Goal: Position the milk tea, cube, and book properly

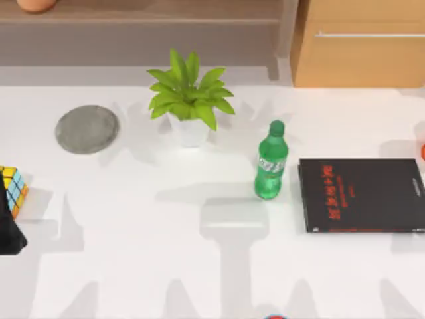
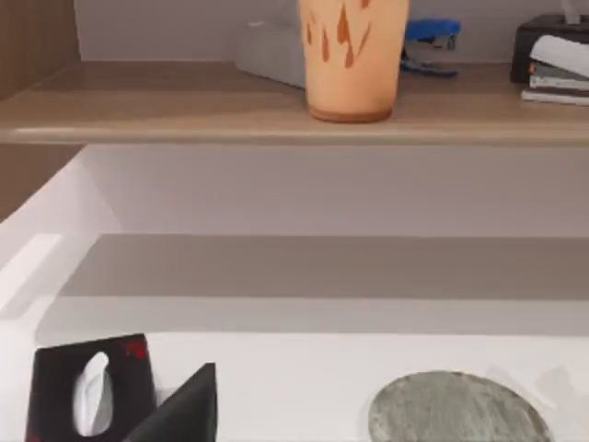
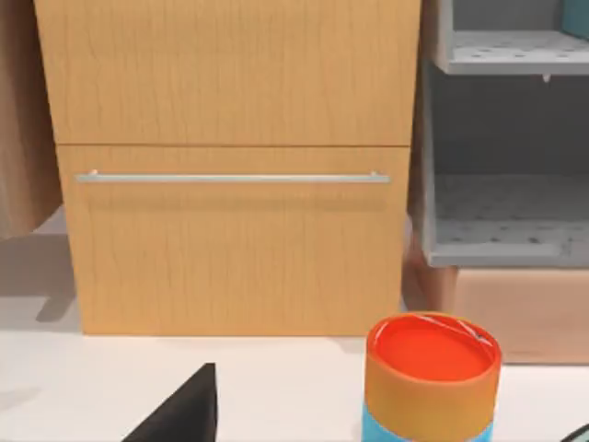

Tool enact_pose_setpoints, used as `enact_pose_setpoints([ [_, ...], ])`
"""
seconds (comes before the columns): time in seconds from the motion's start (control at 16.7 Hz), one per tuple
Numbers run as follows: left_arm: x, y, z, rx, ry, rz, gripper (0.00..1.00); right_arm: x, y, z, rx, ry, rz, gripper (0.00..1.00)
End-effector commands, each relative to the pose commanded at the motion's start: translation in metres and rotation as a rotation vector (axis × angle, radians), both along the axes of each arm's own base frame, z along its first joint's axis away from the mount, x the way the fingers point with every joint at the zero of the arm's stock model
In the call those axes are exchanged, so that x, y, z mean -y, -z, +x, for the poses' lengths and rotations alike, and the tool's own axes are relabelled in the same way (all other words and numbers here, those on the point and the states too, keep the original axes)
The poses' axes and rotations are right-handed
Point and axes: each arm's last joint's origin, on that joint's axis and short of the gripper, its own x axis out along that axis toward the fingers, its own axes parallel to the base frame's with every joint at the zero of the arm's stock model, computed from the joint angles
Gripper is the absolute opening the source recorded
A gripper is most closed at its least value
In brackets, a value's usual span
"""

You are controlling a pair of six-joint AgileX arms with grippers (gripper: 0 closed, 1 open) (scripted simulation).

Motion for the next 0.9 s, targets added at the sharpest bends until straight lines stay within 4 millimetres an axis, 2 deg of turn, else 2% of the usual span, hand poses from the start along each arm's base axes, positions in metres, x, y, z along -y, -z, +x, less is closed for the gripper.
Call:
enact_pose_setpoints([
  [0.24,0.0,-0.006,0.001,0.005,0.001,0.0,1.0,0.0,0.0,0.0,0.0,0.0,0.0,1.0],
  [0.48,0.0,-0.032,0.01,0.012,0.006,-0.003,1.0,0.0,0.0,0.0,0.0,0.0,0.0,1.0],
  [0.72,0.0,-0.068,0.04,0.006,0.012,-0.007,1.0,0.0,0.0,0.0,0.0,0.0,0.0,1.0],
  [0.9,0.0,-0.092,0.077,0.006,0.017,-0.01,1.0,0.0,0.0,0.0,0.0,0.0,0.0,1.0],
])
